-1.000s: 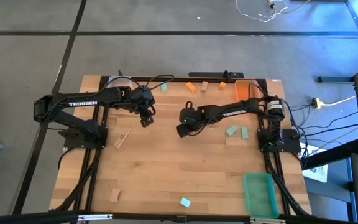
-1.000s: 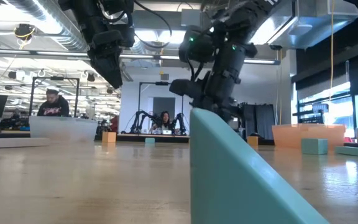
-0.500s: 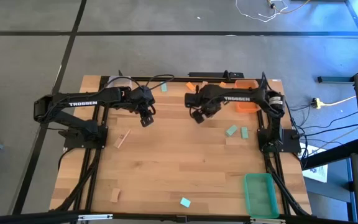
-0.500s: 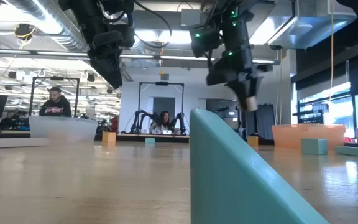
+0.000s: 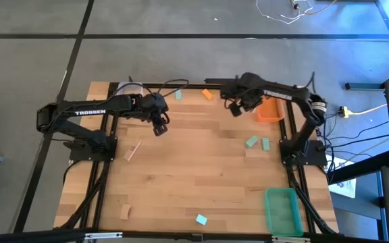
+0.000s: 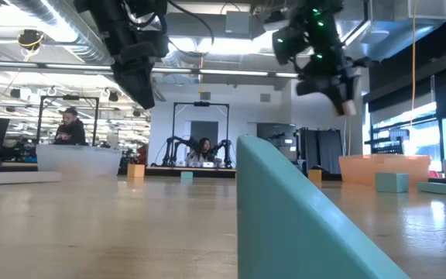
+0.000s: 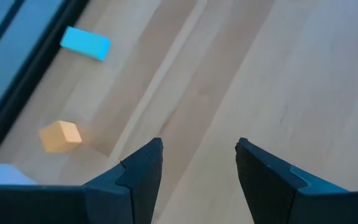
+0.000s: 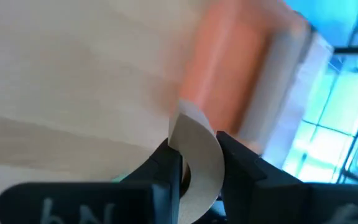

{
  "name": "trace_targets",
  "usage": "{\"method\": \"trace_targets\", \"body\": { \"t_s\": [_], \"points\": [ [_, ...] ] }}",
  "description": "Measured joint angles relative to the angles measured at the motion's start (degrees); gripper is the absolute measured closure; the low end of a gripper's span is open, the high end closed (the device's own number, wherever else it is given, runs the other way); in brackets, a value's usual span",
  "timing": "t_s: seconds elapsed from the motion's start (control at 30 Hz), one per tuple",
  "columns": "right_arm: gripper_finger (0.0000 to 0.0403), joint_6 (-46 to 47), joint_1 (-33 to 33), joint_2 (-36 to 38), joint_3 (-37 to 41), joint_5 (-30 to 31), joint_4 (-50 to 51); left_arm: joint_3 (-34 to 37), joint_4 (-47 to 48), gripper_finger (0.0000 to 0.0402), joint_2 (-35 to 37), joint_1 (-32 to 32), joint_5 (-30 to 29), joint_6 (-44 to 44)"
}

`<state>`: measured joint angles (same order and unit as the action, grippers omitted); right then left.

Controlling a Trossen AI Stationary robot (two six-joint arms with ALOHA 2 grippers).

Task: Sort & place blocks by color
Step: Put the brown block into the orange bin

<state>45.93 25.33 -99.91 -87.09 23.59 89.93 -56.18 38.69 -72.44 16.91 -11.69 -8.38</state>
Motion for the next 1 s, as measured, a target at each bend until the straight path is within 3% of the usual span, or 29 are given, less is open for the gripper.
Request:
{"method": "trace_targets", "body": {
  "t_s": [0.2, 0.47, 0.73, 1.0],
  "points": [
    [0.0330, -1.6, 8.2, 6.9, 11.2, 0.8, -2.6, 0.0, -5.1, 0.0210, 0.0, 0.4, -0.8, 0.0],
    [0.0330, -11.2, 18.4, 11.6, 25.1, -2.8, -18.0, 0.0, -12.3, 0.0210, 0.0, 2.2, -0.9, -0.5],
    [0.0330, -13.4, 22.2, 11.6, 30.5, -5.7, -24.9, 0.0, -12.7, 0.0210, 0.0, 3.1, -0.9, -0.7],
    [0.0250, -13.5, 22.5, 11.6, 30.5, -5.7, -26.4, 0.0, -12.7, 0.0210, 0.0, 3.1, -0.9, -0.7]
  ]
}}
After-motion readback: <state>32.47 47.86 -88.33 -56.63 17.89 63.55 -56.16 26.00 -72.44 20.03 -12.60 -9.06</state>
